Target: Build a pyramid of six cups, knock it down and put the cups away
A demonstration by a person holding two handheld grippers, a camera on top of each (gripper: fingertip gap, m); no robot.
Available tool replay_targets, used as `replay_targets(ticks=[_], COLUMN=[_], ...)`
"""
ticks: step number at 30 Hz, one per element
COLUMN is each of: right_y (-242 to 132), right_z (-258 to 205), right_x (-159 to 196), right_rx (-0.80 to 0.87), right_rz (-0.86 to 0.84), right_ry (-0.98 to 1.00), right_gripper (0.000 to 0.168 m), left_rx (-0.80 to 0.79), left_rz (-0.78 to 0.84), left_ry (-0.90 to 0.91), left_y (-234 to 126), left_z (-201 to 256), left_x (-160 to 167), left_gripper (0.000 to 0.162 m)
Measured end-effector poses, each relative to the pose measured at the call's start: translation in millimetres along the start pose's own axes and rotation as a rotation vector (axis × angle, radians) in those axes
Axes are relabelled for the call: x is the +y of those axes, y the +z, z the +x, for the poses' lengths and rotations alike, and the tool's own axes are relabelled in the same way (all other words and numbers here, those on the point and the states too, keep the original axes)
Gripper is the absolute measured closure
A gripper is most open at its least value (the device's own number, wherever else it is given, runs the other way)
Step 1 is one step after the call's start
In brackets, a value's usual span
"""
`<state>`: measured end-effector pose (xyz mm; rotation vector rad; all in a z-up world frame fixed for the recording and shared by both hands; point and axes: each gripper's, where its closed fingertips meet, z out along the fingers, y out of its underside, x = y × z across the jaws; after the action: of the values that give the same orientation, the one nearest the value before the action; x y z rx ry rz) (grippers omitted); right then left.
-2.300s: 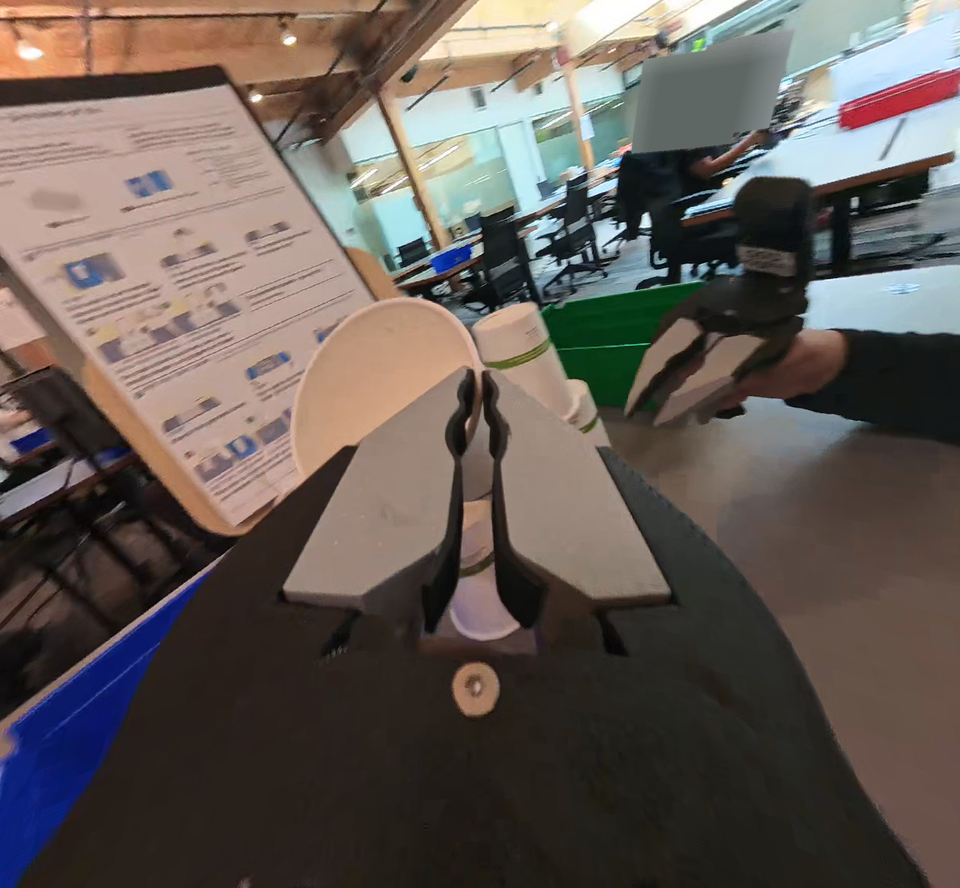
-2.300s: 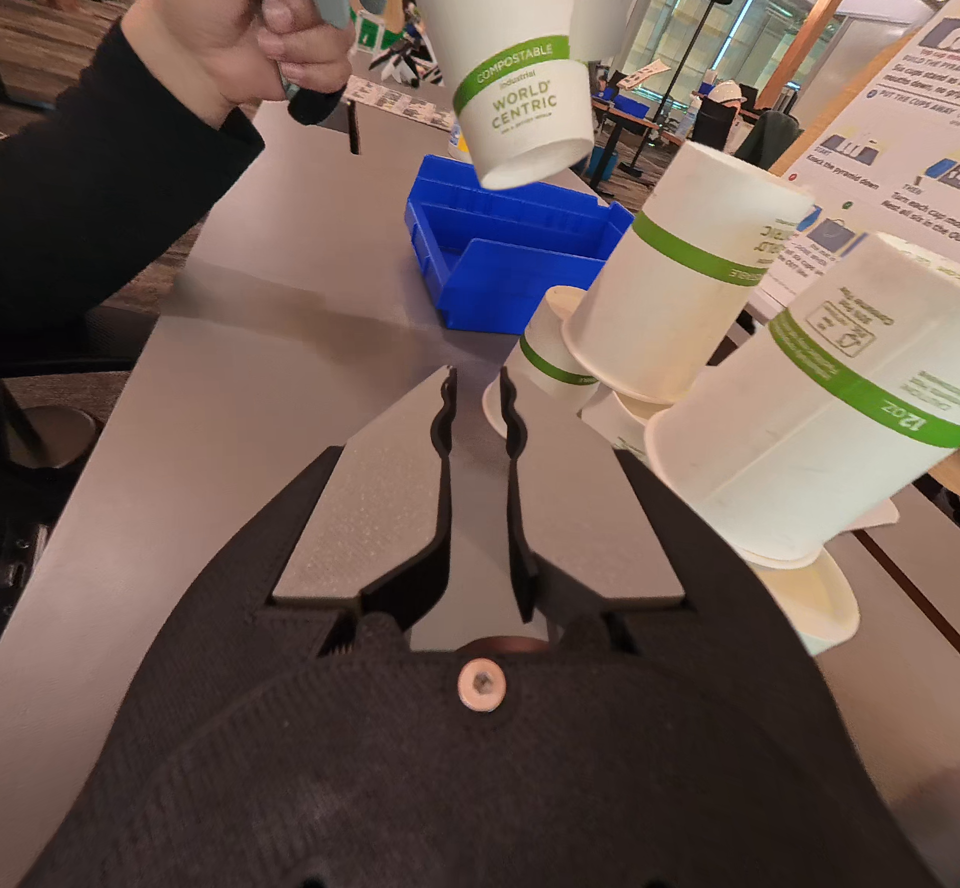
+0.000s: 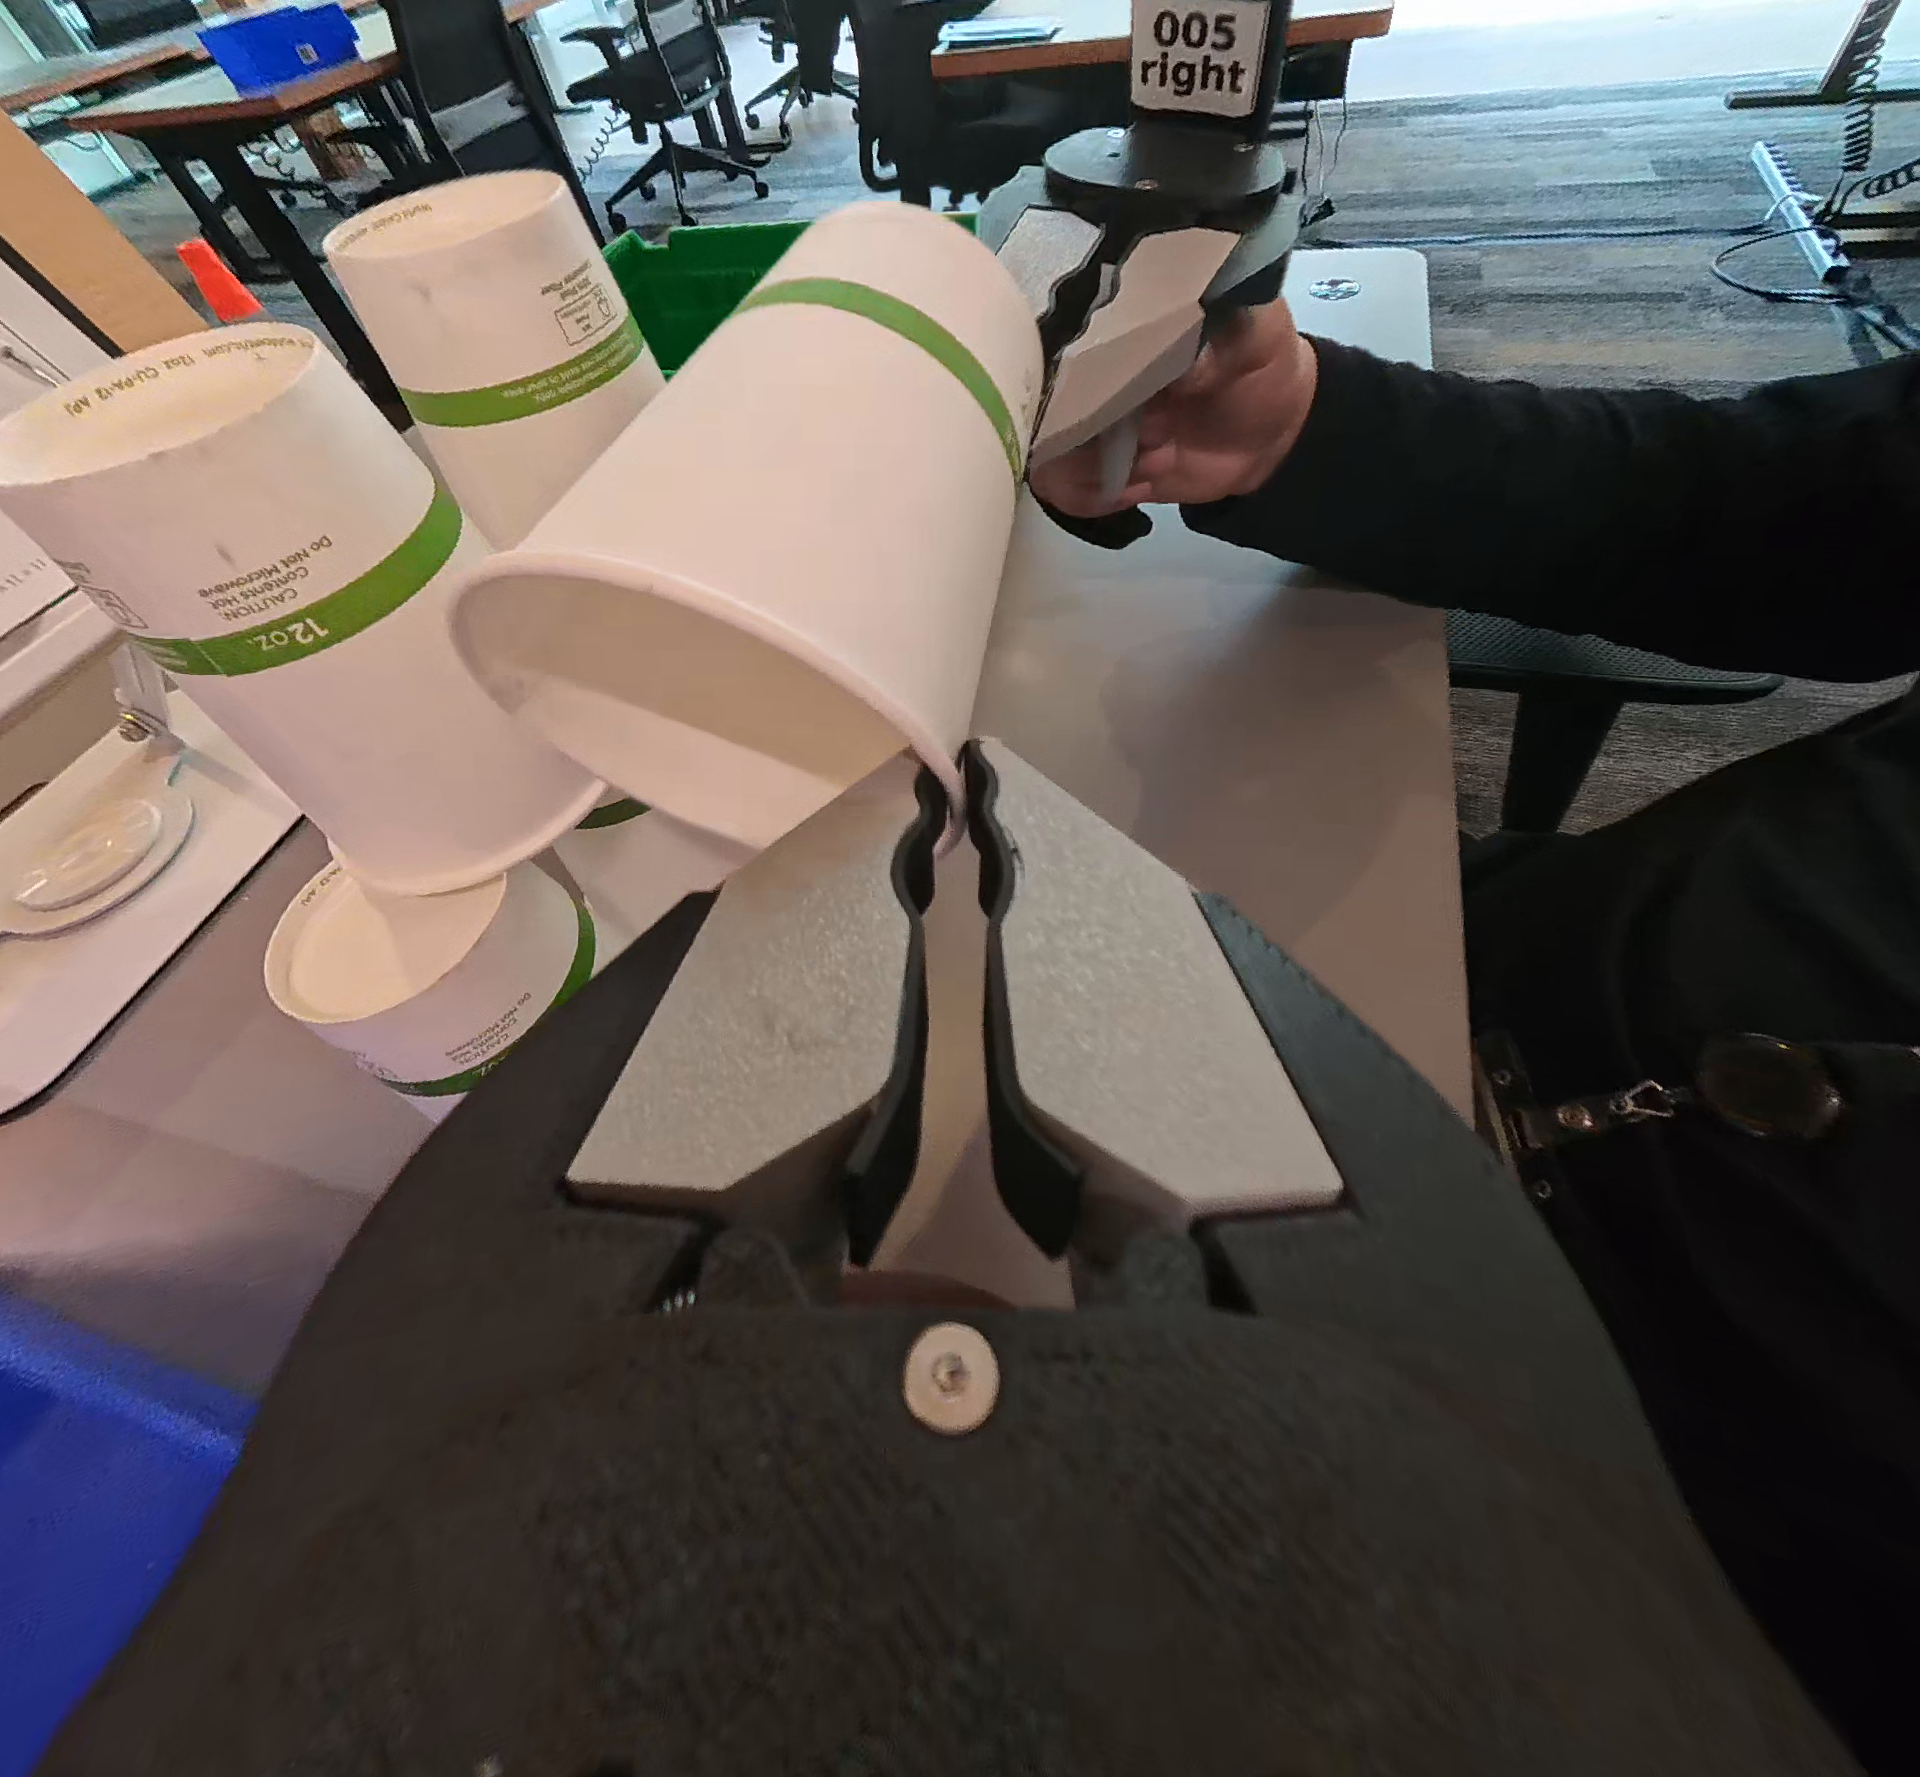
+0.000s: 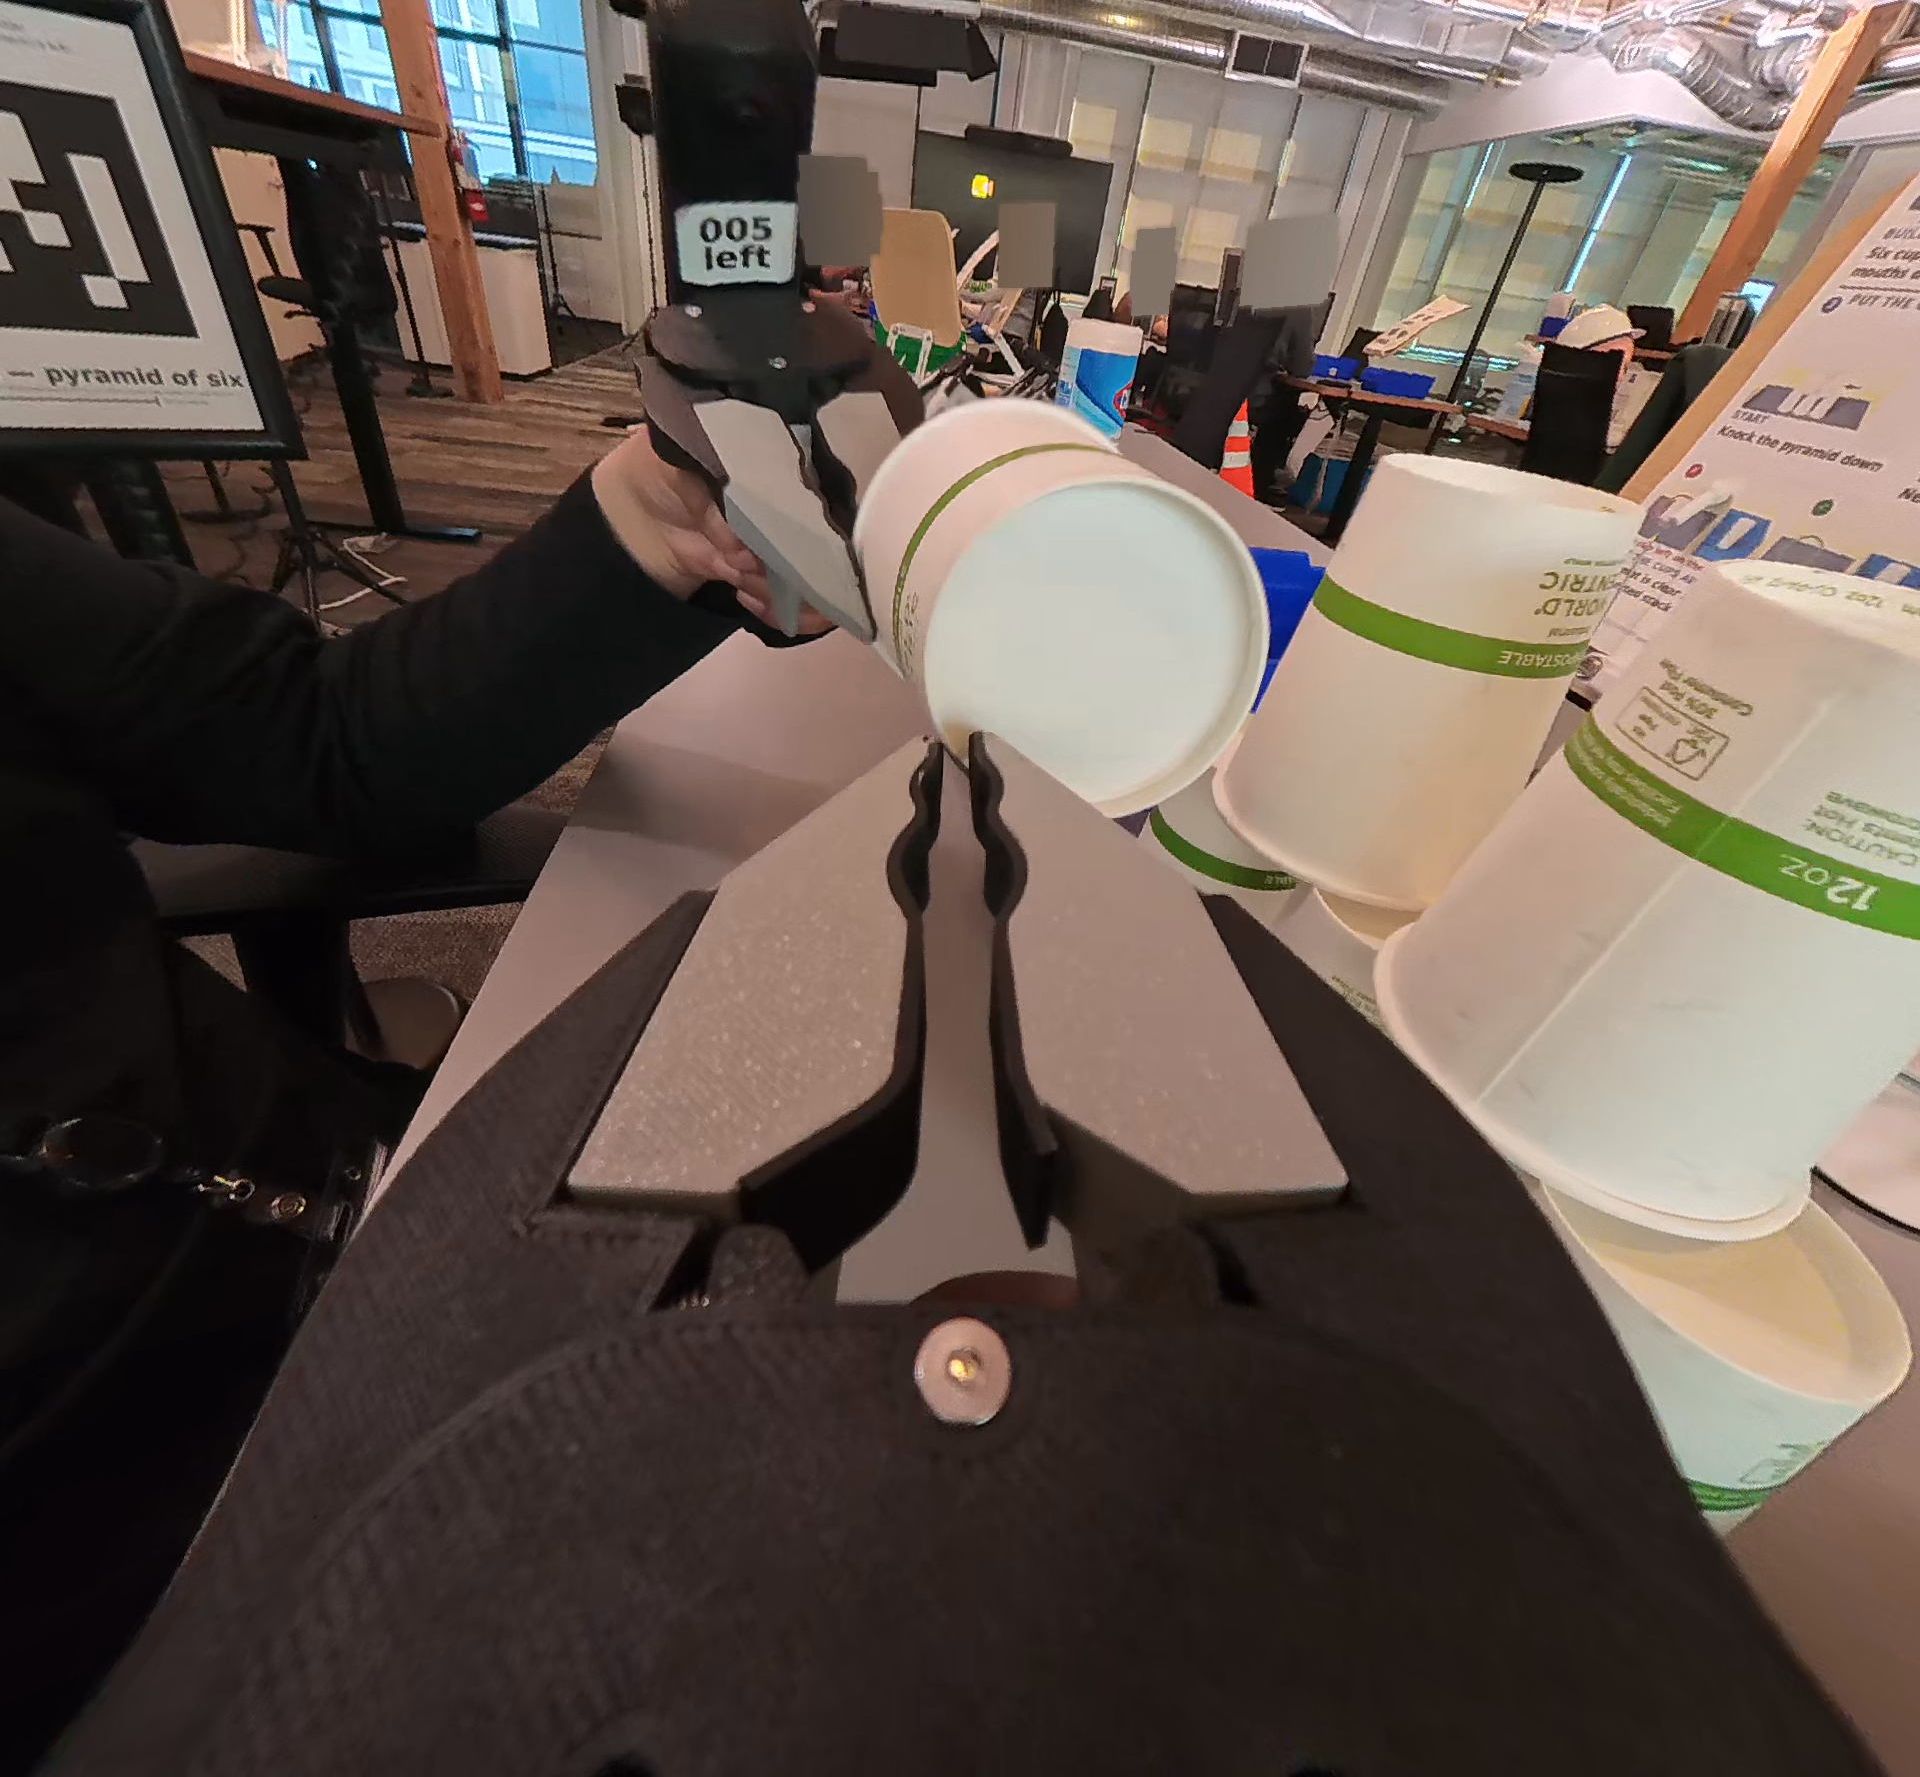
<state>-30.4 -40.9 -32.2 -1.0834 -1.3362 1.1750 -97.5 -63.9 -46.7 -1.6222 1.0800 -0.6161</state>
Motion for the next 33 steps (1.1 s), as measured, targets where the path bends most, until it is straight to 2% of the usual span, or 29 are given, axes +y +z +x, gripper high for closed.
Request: replay_targets(ticks=[9, 12, 16, 20, 33], right_y=[-9, -11, -10, -9, -10], right_z=[5, 5, 3, 5, 5], right_x=[-15, -17, -16, -11, -10], right_rx=[-0.004, 0.004, -0.015, -0.014, -0.024], right_rz=[0.112, 0.11, 0.105, 0.083, 0.07], right_ry=[0.066, 0.044, 0.051, 0.069, 0.069], right_gripper=[0.166, 0.168, 0.168, 0.168, 0.168], left_rx=[-0.007, 0.008, -0.007, 0.038, 0.049], left_rz=[0.012, -0.041, -0.091, -0.071, -0.089], left_ry=[0.016, 0.029, 0.041, 0.011, -0.056], left_y=[10, 17, 23, 28, 17], left_z=[1, 5, 4, 7, -3], left_x=[-2, 9, 19, 18, 30], left_gripper=[0.161, 0.147, 0.152, 0.158, 0.139])
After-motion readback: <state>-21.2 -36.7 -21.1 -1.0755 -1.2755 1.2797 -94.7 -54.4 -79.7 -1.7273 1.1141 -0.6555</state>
